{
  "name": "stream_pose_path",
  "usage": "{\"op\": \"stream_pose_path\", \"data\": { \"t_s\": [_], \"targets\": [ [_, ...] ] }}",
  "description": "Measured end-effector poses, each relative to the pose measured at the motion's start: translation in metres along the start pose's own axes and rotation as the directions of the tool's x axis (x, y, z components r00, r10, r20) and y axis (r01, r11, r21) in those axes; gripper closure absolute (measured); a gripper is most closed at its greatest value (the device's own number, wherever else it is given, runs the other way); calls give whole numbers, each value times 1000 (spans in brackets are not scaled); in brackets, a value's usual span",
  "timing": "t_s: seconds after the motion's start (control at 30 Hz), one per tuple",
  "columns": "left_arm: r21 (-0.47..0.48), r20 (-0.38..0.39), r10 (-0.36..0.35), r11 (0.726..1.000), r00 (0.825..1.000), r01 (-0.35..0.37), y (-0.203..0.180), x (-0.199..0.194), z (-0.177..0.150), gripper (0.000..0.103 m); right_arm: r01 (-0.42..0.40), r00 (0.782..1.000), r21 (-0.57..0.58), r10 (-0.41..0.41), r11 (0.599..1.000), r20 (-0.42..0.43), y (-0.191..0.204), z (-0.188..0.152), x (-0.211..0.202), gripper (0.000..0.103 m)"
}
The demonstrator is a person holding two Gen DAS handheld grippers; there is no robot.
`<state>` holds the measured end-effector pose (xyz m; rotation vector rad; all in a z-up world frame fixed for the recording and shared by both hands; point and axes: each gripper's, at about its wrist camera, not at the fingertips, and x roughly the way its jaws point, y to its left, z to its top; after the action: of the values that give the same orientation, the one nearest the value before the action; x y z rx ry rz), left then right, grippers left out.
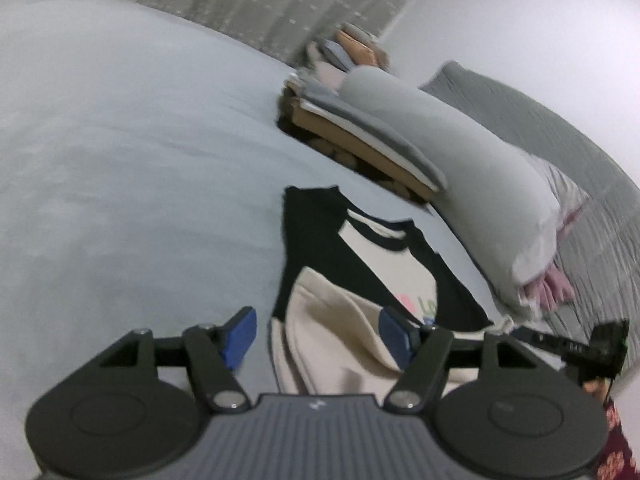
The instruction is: Fold clothes
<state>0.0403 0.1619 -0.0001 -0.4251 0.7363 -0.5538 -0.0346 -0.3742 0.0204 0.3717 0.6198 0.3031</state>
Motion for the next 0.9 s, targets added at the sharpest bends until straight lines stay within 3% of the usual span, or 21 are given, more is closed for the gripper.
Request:
{"op": "stream_pose_path", "data": {
  "t_s": [0.2,0.37,0.4,0.43,0.5,0.53,0.57,0.73,0.9],
  "targets": [
    [61,7,27,998,1000,-27,-6,18,-2,37,10,1000,-102,-11,995,-10,11,-4,8,49],
    [53,41,20,998,999,-23,-9,36,-1,57,88,996,-174,-87,981,14,16,-5,26,51],
    [55,42,23,998,999,-25,-10,39,-2,69,97,995,-179,-94,979,23,17,-5,30,52],
    [58,39,33,998,999,-36,-10,41,-2,81,106,994,-184,-102,977,32,17,-5,34,59],
    [46,48,50,998,998,-52,-10,41,-4,87,121,992,-195,-115,973,42,18,-6,37,70],
    [40,52,59,997,997,-61,-10,40,-5,90,130,991,-198,-122,972,50,19,-7,38,83],
    [24,65,64,998,996,-65,-11,38,-6,90,138,990,-201,-129,970,57,19,-7,38,91],
    [42,139,77,996,987,-83,-22,29,-7,92,156,981,-176,-131,972,146,23,-2,23,93],
    [-10,98,156,988,983,-156,-11,43,-10,92,212,969,-102,-195,972,152,13,1,29,93]
  ]
}}
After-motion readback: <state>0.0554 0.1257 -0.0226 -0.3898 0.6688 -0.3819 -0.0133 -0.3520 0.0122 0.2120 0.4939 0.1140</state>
